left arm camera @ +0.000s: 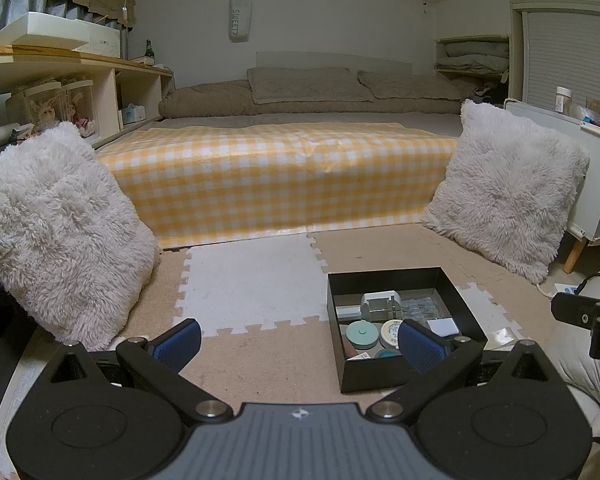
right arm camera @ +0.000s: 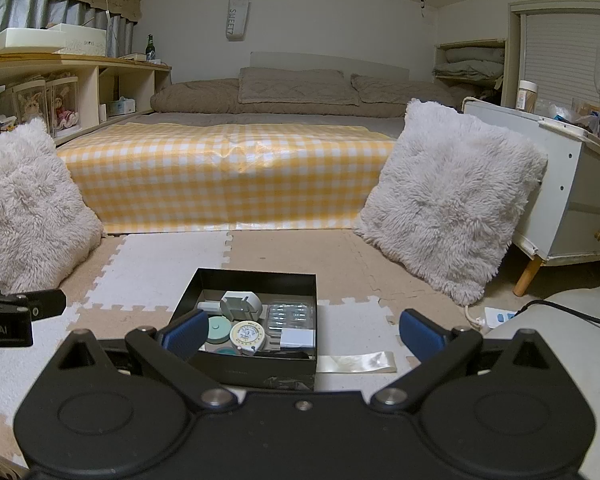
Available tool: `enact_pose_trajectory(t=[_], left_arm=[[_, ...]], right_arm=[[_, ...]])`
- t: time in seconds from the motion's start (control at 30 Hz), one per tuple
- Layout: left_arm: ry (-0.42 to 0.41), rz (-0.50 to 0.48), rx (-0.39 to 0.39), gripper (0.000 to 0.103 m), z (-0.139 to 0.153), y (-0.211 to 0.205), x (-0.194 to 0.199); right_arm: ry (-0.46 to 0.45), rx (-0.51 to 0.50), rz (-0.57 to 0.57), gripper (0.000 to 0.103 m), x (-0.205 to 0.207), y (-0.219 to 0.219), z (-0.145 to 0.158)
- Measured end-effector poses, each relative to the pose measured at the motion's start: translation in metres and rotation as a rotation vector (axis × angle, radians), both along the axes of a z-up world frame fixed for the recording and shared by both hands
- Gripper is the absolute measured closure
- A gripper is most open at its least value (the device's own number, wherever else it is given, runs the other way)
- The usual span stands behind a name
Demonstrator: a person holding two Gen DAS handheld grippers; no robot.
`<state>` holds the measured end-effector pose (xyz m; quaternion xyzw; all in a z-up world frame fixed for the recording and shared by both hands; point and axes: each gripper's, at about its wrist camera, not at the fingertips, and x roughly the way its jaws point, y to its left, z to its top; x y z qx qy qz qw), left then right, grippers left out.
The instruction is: Organize rigid objects
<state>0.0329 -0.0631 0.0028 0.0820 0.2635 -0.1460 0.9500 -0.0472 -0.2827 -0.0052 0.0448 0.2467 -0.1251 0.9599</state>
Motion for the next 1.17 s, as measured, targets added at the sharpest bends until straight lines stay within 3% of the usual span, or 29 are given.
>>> enact_pose_trajectory(t=[1.17], left_arm=[[-0.002,-0.001,-0.002,0.000,0.0024,-0.0029,-0.0013]], right_arm=[[0.000,-0.001,0.000,0.000,-0.0003,0.0007,-0.0004]])
